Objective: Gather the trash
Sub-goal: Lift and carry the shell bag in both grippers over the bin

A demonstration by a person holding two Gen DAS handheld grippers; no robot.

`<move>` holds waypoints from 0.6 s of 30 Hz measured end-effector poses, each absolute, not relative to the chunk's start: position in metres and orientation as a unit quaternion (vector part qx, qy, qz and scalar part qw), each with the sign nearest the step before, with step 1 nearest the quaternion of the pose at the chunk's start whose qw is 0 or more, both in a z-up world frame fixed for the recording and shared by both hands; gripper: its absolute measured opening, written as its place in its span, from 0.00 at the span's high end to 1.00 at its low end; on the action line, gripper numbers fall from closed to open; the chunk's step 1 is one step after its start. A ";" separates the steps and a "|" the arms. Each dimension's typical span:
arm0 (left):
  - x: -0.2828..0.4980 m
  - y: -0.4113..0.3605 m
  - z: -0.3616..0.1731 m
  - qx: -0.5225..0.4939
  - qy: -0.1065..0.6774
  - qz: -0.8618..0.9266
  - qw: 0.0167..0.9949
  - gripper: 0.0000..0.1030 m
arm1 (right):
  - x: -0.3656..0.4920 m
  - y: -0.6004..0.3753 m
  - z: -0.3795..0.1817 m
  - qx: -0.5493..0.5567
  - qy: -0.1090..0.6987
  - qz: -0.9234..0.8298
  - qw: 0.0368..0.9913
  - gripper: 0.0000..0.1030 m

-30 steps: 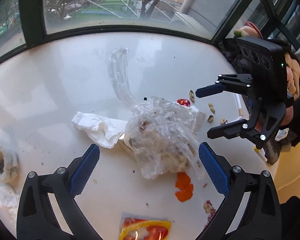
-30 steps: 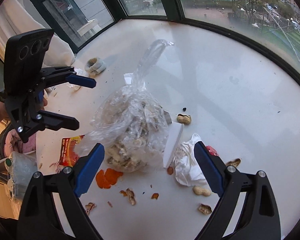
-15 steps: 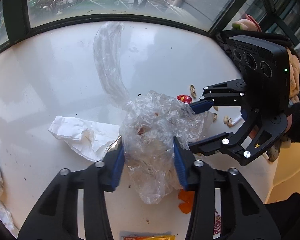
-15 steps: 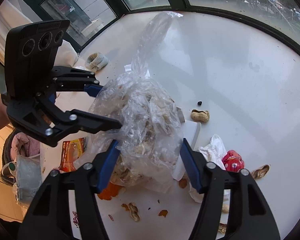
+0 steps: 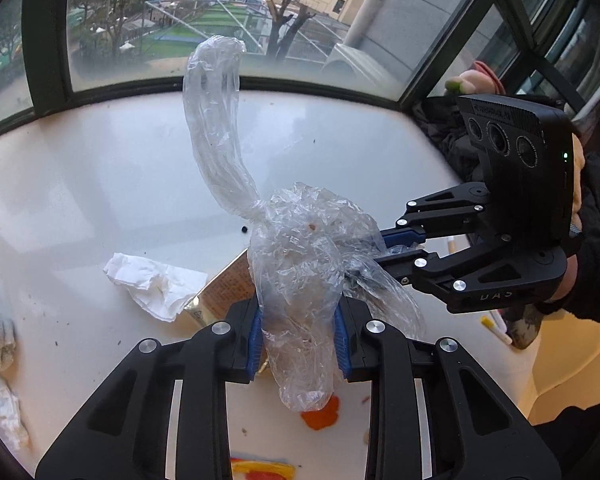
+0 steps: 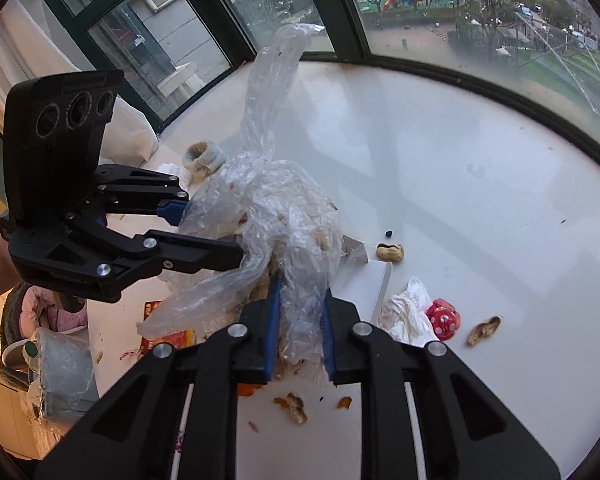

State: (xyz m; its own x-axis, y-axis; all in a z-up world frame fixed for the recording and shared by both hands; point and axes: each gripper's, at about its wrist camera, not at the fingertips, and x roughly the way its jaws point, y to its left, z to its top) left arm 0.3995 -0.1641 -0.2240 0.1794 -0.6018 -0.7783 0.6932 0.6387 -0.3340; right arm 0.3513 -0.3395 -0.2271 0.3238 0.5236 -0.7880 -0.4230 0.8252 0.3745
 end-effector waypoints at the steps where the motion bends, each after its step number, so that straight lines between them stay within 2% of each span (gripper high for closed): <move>1: 0.396 -0.167 -0.219 0.047 0.479 -0.421 0.769 0.74 | 0.348 -0.340 -0.221 0.050 0.499 0.289 0.815 0.82; 9: 0.355 -0.160 -0.177 0.044 0.465 -0.414 0.781 0.74 | 0.313 -0.335 -0.171 0.036 0.470 0.305 0.828 0.82; 18: 0.305 -0.127 -0.149 0.044 0.447 -0.399 0.800 0.74 | 0.280 -0.304 -0.141 -0.005 0.459 0.322 0.828 0.82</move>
State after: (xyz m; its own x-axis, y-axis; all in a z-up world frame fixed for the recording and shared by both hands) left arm 0.3051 -0.1270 -0.1495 0.2825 -0.5984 -0.7497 0.6767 0.6783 -0.2864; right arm 0.2798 -0.3045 -0.1411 0.3709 0.5283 -0.7638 -0.5378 0.7927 0.2872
